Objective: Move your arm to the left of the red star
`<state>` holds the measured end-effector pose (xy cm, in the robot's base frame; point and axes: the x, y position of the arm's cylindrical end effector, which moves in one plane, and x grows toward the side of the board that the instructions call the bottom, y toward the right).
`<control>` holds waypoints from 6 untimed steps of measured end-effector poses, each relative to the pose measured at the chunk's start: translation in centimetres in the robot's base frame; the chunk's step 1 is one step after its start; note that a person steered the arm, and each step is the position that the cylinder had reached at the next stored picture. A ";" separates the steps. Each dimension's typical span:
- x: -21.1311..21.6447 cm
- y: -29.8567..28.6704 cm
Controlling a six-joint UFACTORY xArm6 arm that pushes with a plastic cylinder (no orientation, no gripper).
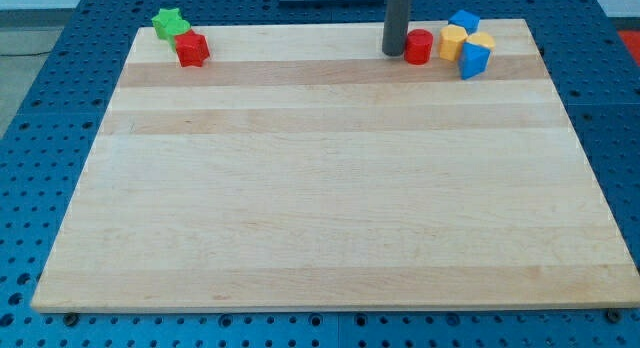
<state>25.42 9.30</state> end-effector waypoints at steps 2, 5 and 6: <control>0.0 2.0; 2.0 -1.4; 4.3 -7.5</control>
<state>29.72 1.84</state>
